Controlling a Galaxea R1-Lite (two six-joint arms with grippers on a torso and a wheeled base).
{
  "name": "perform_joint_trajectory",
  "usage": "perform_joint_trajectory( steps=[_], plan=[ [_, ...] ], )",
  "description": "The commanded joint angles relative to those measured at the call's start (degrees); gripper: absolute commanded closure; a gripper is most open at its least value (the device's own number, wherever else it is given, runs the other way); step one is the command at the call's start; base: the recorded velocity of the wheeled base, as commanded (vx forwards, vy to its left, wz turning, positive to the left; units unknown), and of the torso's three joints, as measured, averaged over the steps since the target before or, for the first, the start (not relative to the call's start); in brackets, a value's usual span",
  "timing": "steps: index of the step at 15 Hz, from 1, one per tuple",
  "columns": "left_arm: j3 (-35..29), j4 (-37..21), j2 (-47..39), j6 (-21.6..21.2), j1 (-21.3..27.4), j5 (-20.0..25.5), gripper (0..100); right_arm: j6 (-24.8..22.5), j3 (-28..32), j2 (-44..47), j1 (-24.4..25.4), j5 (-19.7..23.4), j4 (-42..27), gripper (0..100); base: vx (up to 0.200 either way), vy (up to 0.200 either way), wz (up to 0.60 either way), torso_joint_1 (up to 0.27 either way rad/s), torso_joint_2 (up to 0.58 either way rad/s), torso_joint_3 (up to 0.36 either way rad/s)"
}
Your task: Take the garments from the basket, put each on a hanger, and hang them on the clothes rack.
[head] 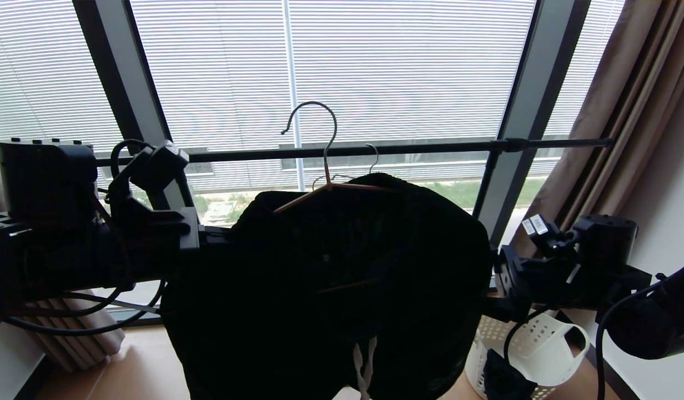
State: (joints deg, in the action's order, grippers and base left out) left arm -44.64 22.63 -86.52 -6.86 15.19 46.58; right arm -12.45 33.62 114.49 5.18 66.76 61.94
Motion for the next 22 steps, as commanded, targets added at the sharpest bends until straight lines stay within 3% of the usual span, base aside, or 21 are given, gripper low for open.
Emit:
perform_joint_trajectory(
  steps=[1,5,6,14,22],
  plan=[
    [-0.2,0.3,0.5,1.1,-0.5,0.1,100,0.0,0.5,2.6,-0.2,0.0,0.0,0,0.000,0.000,0.00,0.000,0.00,0.000],
    [0.1,5.0,-0.7,6.1,-0.4,0.2,100,0.0,1.3,4.6,-0.1,0.0,-0.1,0,0.000,0.000,0.00,0.000,0.00,0.000],
    [0.0,5.0,-1.1,6.2,-0.3,0.2,100,0.0,1.4,4.6,-0.1,0.0,-0.1,100,0.000,0.000,0.00,0.000,0.00,0.000],
    [-0.3,8.3,-2.4,7.8,-1.3,0.1,100,0.0,5.8,8.0,-6.7,0.0,-0.1,100,0.000,0.000,0.00,0.000,0.00,0.000],
    [-0.1,8.4,-3.5,7.7,-1.7,0.1,100,0.1,5.1,7.8,-5.0,0.1,-0.1,100,0.000,0.000,0.00,0.000,0.00,0.000]
  ],
)
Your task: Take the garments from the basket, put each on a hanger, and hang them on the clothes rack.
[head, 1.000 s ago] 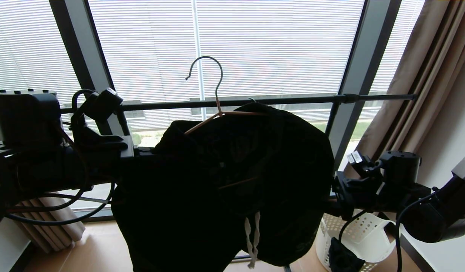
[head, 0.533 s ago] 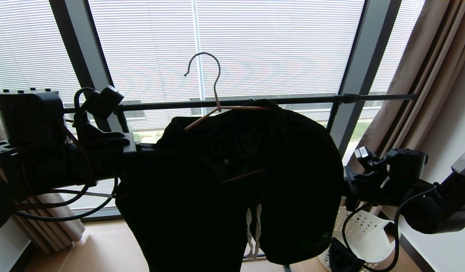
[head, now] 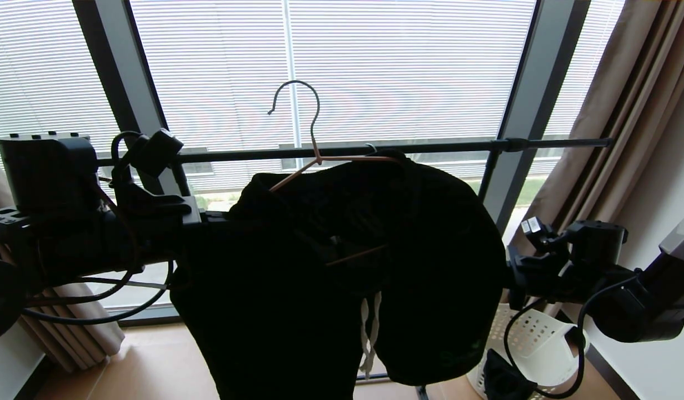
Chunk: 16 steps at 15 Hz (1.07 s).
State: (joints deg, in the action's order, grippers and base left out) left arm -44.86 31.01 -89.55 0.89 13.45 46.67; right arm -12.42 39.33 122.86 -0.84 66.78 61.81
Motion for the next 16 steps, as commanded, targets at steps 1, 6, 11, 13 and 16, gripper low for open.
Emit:
perform_joint_trajectory(
  steps=[1,6,11,13,16],
  plan=[
    [0.2,0.0,-0.5,0.0,0.0,0.0,100,0.1,-1.4,-1.7,1.8,0.1,-0.1,100,0.000,0.000,0.00,0.000,0.00,0.000],
    [1.4,-0.1,0.1,0.1,-2.8,-0.1,100,-1.2,-3.4,-3.8,4.0,-0.2,0.0,0,0.000,0.000,0.00,0.000,0.00,0.000],
    [8.7,-0.1,5.9,0.0,-9.1,-0.1,100,-8.1,-2.3,-4.7,3.0,-8.9,0.0,0,0.000,0.000,0.00,0.000,0.00,0.000],
    [9.6,-0.2,6.9,-0.2,-9.1,-0.3,100,-8.4,-2.4,-7.8,3.6,-15.0,0.0,0,0.000,0.000,0.00,0.000,0.00,0.000],
    [10.5,-0.3,8.2,-0.3,-9.0,-0.3,100,-8.1,-2.6,-12.1,6.5,-25.1,-0.5,0,0.000,0.000,0.00,0.000,0.00,0.000]
  ],
)
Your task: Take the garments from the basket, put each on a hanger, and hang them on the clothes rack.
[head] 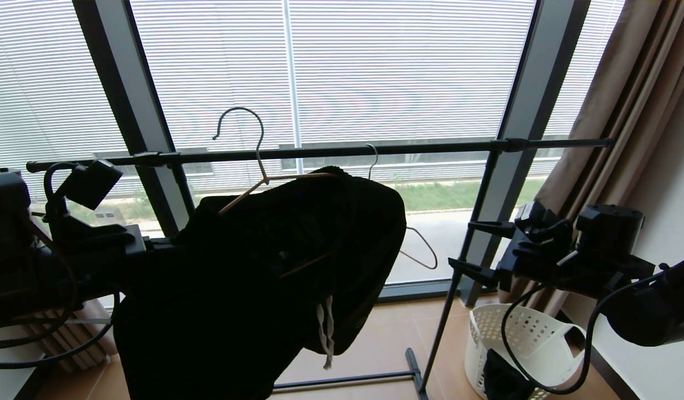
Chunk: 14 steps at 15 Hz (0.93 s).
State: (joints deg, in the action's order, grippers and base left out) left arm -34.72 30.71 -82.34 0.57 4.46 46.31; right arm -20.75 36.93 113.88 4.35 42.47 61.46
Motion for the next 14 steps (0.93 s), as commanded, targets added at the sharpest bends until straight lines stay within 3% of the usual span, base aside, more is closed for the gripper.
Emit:
perform_joint_trajectory(
  steps=[1,2,3,6,7,8,12,14],
  plan=[
    [0.5,-0.1,0.9,0.0,0.1,-0.3,100,0.8,-0.2,-4.5,4.0,-7.2,-0.2,0,0.000,0.000,0.00,0.000,0.00,0.000],
    [0.4,-0.1,0.9,0.0,0.1,-0.3,100,0.8,-0.2,-4.6,4.3,-7.6,-0.2,0,0.000,0.000,0.00,0.000,0.00,0.000],
    [0.2,-0.1,0.4,0.0,0.1,-3.2,100,4.8,-0.1,-6.6,8.1,-15.3,-0.1,0,0.000,0.000,0.00,0.000,0.00,0.000],
    [-1.1,-0.3,-1.1,0.0,0.9,-5.8,100,9.7,1.1,-8.2,10.8,-19.1,-0.2,0,0.000,0.000,0.00,0.000,0.00,0.000],
    [-1.9,-0.3,-2.3,0.0,2.4,-9.0,100,10.3,1.2,-8.2,11.1,-20.3,-0.2,0,0.000,0.000,0.00,0.000,0.00,0.000],
    [-2.7,-0.3,-3.3,0.0,4.2,-12.9,100,10.3,1.3,-8.1,11.1,-20.4,-0.2,0,0.000,0.000,0.00,0.000,0.00,0.000],
    [-3.8,-0.3,-5.4,-0.1,8.8,-19.3,100,10.3,1.8,-7.6,11.1,-20.5,-0.3,0,0.000,0.000,0.00,0.000,0.00,0.000],
    [-4.4,-0.3,-7.5,-0.6,10.7,-25.2,100,10.3,1.9,-7.5,11.1,-20.7,-0.4,0,0.000,0.000,0.00,0.000,0.00,0.000]
  ],
)
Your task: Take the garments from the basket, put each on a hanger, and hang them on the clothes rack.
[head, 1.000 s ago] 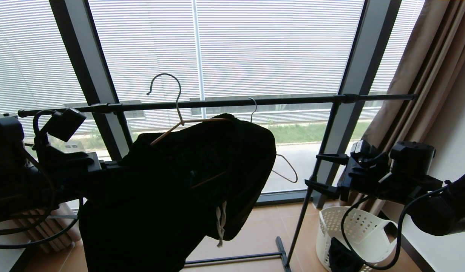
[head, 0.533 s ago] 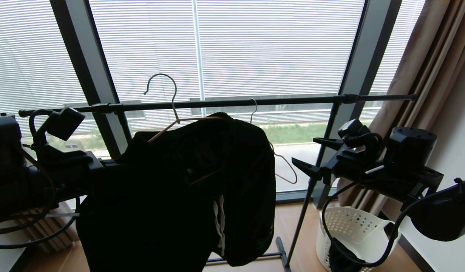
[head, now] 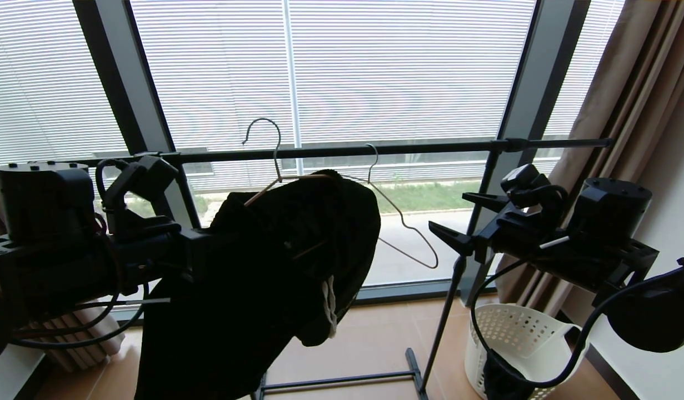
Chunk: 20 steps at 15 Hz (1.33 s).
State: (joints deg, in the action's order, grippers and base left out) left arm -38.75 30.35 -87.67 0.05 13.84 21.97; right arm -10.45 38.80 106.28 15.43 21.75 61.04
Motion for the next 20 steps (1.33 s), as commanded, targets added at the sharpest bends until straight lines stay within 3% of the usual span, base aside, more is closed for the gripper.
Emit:
perform_joint_trajectory(
  steps=[1,3,8,9,12,17,20],
  plan=[
    [-0.4,0.1,-3.8,-1.5,2.0,-3.7,100,0.0,0.0,0.2,0.0,-0.1,-0.2,0,0.000,0.000,0.00,0.000,0.00,0.000],
    [-0.4,0.2,-6.6,-4.3,3.2,-8.7,100,0.0,0.1,0.3,0.0,-0.2,-0.2,0,0.000,0.000,0.00,0.000,0.00,0.000],
    [-1.9,0.4,-11.8,-4.4,6.6,-12.2,100,-0.1,0.2,1.4,0.1,-0.5,-0.2,0,0.000,0.000,0.00,0.000,0.00,0.000],
    [-4.2,0.6,-16.7,-4.4,8.0,-16.1,100,-0.1,0.2,1.7,0.1,-0.5,-0.2,0,0.000,0.000,0.00,0.000,0.00,0.000],
    [-8.7,0.7,-21.5,-4.2,8.1,-17.4,100,-0.1,0.2,1.7,0.1,-0.5,-0.2,0,0.000,0.000,0.00,0.000,0.00,0.000],
    [-22.0,0.5,-32.5,-4.3,8.3,-27.1,100,-0.1,0.3,2.2,0.1,-0.6,-0.2,0,0.000,0.000,0.00,0.000,0.00,0.000],
    [-25.9,0.4,-35.6,-4.4,8.2,-27.9,100,-0.1,0.4,2.1,0.1,-0.6,-0.2,0,0.000,0.000,0.00,0.000,0.00,0.000]
  ],
)
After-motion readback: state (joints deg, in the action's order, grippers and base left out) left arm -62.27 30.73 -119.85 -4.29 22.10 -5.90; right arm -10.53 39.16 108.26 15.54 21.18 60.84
